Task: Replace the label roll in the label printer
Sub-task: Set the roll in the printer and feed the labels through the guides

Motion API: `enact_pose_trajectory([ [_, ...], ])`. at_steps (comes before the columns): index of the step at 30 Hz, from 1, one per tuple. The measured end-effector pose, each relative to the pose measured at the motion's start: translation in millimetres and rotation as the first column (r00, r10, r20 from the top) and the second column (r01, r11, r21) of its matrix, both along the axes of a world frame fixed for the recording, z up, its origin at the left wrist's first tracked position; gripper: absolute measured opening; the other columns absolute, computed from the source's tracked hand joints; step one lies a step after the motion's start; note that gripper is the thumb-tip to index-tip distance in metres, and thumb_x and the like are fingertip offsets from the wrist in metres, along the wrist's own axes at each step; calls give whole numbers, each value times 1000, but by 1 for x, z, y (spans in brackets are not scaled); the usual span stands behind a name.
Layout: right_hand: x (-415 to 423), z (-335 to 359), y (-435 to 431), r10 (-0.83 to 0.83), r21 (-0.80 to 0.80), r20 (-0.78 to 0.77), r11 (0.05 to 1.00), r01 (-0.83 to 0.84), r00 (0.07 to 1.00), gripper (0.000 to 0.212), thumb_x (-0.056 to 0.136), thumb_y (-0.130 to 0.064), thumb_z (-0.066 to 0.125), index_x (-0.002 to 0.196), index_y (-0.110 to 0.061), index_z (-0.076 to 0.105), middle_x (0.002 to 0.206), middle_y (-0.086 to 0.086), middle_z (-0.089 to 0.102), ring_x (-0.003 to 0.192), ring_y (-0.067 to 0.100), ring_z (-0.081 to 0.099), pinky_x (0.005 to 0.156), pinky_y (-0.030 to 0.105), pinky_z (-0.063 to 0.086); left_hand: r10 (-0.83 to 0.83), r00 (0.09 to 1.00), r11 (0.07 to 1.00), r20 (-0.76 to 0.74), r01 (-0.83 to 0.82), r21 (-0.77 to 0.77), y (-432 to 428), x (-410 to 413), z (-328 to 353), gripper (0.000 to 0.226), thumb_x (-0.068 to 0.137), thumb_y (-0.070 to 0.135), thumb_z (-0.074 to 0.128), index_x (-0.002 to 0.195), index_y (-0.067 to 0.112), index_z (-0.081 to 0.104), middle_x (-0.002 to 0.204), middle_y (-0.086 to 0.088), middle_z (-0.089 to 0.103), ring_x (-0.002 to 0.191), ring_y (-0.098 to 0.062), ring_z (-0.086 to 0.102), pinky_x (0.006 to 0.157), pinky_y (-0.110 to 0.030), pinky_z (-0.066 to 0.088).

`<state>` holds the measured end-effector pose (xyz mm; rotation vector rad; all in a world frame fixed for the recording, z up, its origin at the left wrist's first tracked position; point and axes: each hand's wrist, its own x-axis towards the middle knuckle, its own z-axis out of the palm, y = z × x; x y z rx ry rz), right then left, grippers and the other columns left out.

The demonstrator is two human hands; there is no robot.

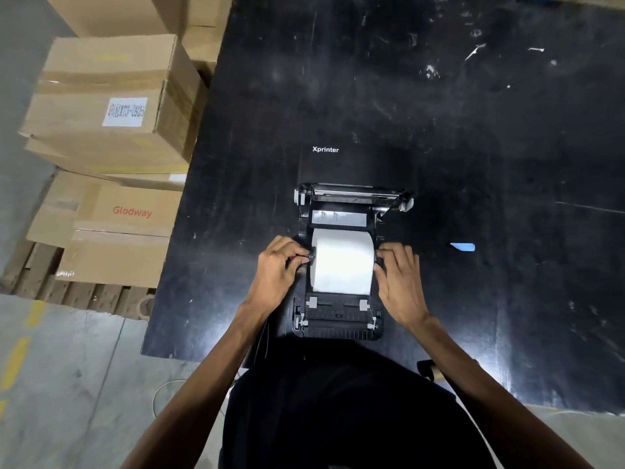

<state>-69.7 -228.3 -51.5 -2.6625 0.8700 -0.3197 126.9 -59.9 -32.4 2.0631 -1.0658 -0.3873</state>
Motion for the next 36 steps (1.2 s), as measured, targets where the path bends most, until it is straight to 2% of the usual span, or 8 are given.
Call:
enact_pose_trajectory([
  [5,-4,-3,-4,30,-55,31,998,-28,999,15,91,-11,66,104,-3,69,110,13,62,93,26,50,75,42,44,-29,985,999,169,24,34,3,2,-2,4,81,4,82,84,7,82,89,-5,70,89,-16,50,77,-34,47],
  [10,-7,6,-7,31,-33,77,999,-28,997,17,86,-11,77,103,-7,75,106,9,64,93,24,54,75,39,44,16,994,997,106,-24,79,6,1,3,9,81,8,84,88,12,82,84,0,69,83,-21,58,77,-40,53],
  [14,-13,24,4,-226,265,184,949,174,957,13,94,-8,66,101,-11,76,92,-2,72,75,14,68,74,32,55,217,974,975,-60,-213,69,16,-14,15,9,91,15,75,83,17,79,76,3,75,72,-18,67,71,-34,56],
  [17,-16,35,21,-365,492,108,828,269,925,32,98,-43,59,87,-17,74,71,-17,73,63,1,70,63,10,49,289,928,954,-235,-259,149,24,-30,24,34,96,44,65,76,20,78,65,10,74,62,-8,71,60,-16,53],
  [19,-11,40,31,-400,575,20,754,317,916,38,91,-56,63,83,-20,73,70,-14,74,61,0,71,66,11,52,302,913,943,-273,-243,227,24,-39,28,40,92,52,66,76,18,81,67,9,77,61,-3,71,63,-13,54],
  [24,-5,46,36,-510,630,-33,657,414,859,25,81,-36,83,88,-13,78,80,-2,78,62,9,74,63,8,52,355,883,921,-307,-273,279,16,-57,30,24,87,36,79,81,14,84,76,6,77,66,-4,68,69,-16,55],
  [28,-12,49,39,-551,786,-47,494,371,833,16,80,-18,86,91,-10,77,81,2,78,53,6,72,52,8,50,389,853,913,-348,-307,269,20,-68,32,17,85,23,82,76,9,82,74,2,77,69,-4,67,62,1,42],
  [36,-29,46,37,-275,760,-71,608,230,959,21,85,-13,77,75,-30,73,64,-10,73,57,0,67,64,14,50,311,897,924,-316,-208,320,36,-71,26,13,84,24,83,77,13,82,68,7,71,59,4,59,58,-3,43],
])
